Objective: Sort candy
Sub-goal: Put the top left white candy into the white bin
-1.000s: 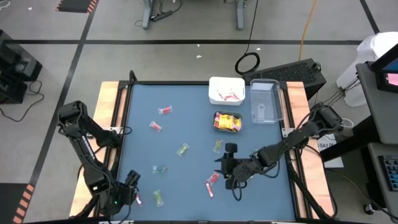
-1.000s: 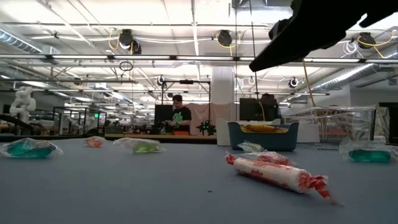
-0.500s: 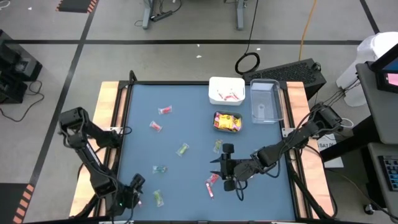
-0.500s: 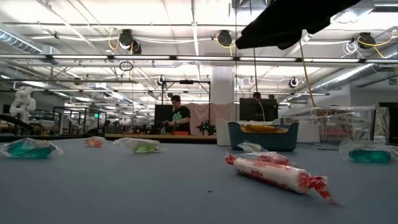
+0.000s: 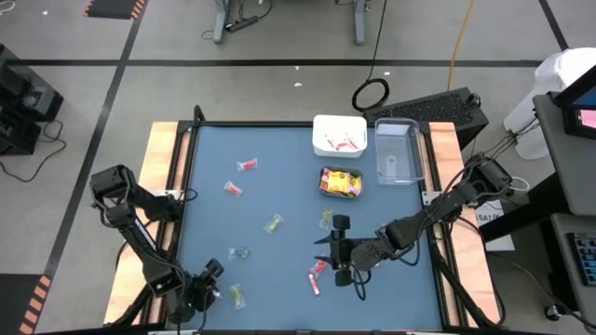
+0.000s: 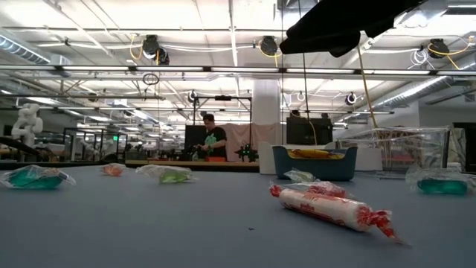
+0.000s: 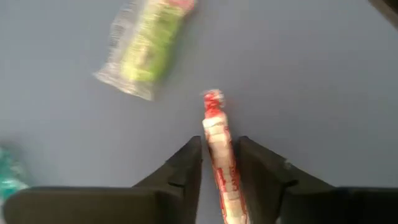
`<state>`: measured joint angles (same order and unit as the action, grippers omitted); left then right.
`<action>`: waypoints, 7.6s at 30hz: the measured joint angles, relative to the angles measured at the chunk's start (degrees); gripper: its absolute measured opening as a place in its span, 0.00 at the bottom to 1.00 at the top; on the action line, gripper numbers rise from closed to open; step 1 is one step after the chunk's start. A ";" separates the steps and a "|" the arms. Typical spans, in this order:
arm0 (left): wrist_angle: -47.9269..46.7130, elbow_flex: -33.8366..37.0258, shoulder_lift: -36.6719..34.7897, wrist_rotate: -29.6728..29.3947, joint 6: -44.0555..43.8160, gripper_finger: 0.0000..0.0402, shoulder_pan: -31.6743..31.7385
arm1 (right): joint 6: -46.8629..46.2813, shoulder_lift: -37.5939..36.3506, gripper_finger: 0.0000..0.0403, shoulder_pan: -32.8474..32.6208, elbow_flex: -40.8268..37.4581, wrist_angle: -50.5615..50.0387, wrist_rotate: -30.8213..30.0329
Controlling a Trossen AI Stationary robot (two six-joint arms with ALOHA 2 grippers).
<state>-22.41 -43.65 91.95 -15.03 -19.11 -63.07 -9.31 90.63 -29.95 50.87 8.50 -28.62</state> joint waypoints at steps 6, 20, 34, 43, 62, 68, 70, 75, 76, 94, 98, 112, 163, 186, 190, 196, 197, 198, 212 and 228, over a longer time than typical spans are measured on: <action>0.19 0.10 0.07 -3.13 -5.52 0.15 1.99 | -0.01 0.00 0.42 0.00 0.00 0.29 0.00; 1.09 0.01 -0.07 1.34 -8.67 0.12 6.15 | -0.17 -0.04 0.42 0.00 0.00 0.27 0.07; 0.05 0.07 -2.66 -1.23 -8.95 0.12 6.17 | -2.35 0.12 0.42 0.00 0.00 1.73 0.34; -1.78 -0.19 -7.40 -7.57 -7.03 0.12 6.23 | -2.08 0.16 0.42 -0.03 -0.02 4.27 0.40; 33.16 -3.64 -10.66 -27.36 25.59 0.12 17.08 | 10.74 15.79 0.43 1.85 -0.03 36.81 -1.40; 48.52 -3.66 -10.66 -25.79 33.55 0.12 20.53 | 14.21 17.18 0.43 1.86 -0.02 47.29 -1.13; 51.11 -3.66 -10.66 -23.92 34.84 0.12 21.83 | 14.88 17.18 0.43 1.87 0.19 50.42 -1.03; 51.94 -3.66 -10.66 -18.68 34.64 0.12 25.86 | 17.33 17.18 0.43 2.57 3.76 51.92 4.46; 52.02 -3.66 -10.66 -17.97 34.63 0.12 26.61 | 17.48 17.18 0.43 2.79 4.60 51.24 4.79; 54.41 -3.66 -10.59 -10.88 34.61 0.12 30.43 | 17.95 17.18 0.32 5.15 9.22 45.34 4.96; 53.51 -3.66 -10.59 -10.88 34.61 0.12 30.43 | 17.95 17.18 0.19 5.14 9.22 45.54 4.96; 50.90 -3.66 -12.10 -16.26 34.95 0.38 27.58 | 17.40 15.93 0.12 3.98 9.22 41.29 1.84; 38.06 -3.66 -15.60 -36.18 36.30 0.60 18.85 | 20.34 7.08 0.13 2.29 9.22 23.35 -10.38; 37.31 -3.66 -15.60 -36.26 36.05 0.60 20.79 | -8.65 7.08 0.13 3.76 9.22 23.22 -10.23; 37.28 -3.66 -15.60 -36.26 35.95 0.60 21.56 | -8.66 7.08 0.13 3.74 9.22 22.84 -10.24; 36.85 -3.66 -15.60 -36.26 35.89 0.60 21.75 | -3.42 7.08 0.13 3.74 9.22 22.22 -10.29; 36.82 -3.66 -15.60 -36.26 35.90 0.60 21.75 | -1.71 7.08 0.13 3.76 9.22 22.23 -10.50; 36.82 -3.66 -15.60 -36.26 35.88 0.60 21.75 | 0.09 7.08 0.13 3.77 9.22 22.30 -11.06; 37.20 -3.66 -15.60 -36.23 32.43 0.60 23.70 | 15.96 4.37 0.12 10.95 9.20 14.59 -28.50; 29.31 -3.64 -15.58 -28.45 20.82 0.60 31.76 | 10.67 -5.53 0.12 47.61 9.20 -21.62 -0.64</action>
<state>6.90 -47.29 76.38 -43.48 1.72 -31.31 1.36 85.10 17.66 60.07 -13.11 -29.26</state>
